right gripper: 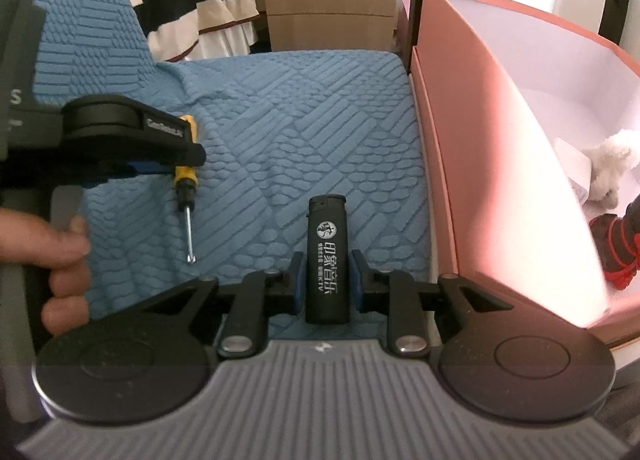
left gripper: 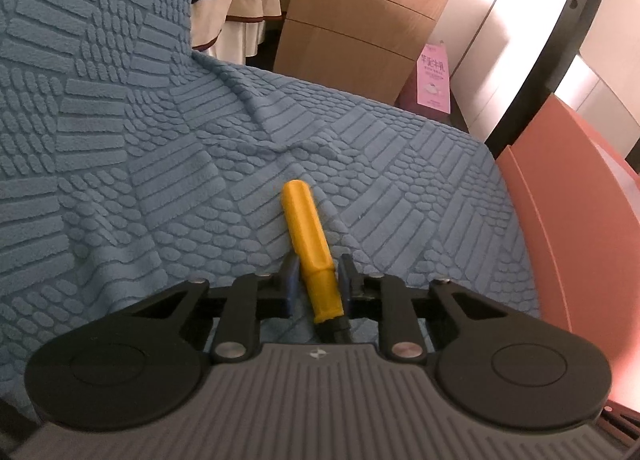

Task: Organize rigid objects

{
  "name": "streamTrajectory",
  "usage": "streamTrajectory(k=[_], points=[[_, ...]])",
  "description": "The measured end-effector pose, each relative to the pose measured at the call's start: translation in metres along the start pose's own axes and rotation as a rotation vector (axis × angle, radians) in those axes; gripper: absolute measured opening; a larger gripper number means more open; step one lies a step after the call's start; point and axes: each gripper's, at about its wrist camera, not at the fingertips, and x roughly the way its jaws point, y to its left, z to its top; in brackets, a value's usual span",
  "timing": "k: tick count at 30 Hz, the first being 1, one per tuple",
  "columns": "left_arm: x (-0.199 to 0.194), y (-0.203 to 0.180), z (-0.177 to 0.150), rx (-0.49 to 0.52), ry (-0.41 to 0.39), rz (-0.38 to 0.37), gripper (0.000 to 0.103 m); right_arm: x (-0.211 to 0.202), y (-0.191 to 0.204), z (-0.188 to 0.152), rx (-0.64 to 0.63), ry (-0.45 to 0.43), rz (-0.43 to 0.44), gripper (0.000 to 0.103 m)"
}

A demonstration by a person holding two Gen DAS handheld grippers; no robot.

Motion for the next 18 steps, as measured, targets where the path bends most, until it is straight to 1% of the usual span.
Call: streamTrajectory(k=[7, 10, 18], points=[[-0.019, -0.007, -0.006, 0.021, 0.016, -0.040, 0.021, -0.015, -0.004, 0.011, 0.010, -0.011, 0.028, 0.026], [-0.032, -0.006, -0.006, 0.014, 0.018, -0.062, 0.021, -0.024, -0.007, 0.018, 0.019, -0.020, 0.037, 0.026], [-0.074, -0.011, 0.003, 0.024, 0.014, -0.085, 0.021, -0.054, -0.011, 0.035, 0.032, -0.053, 0.048, 0.026]])
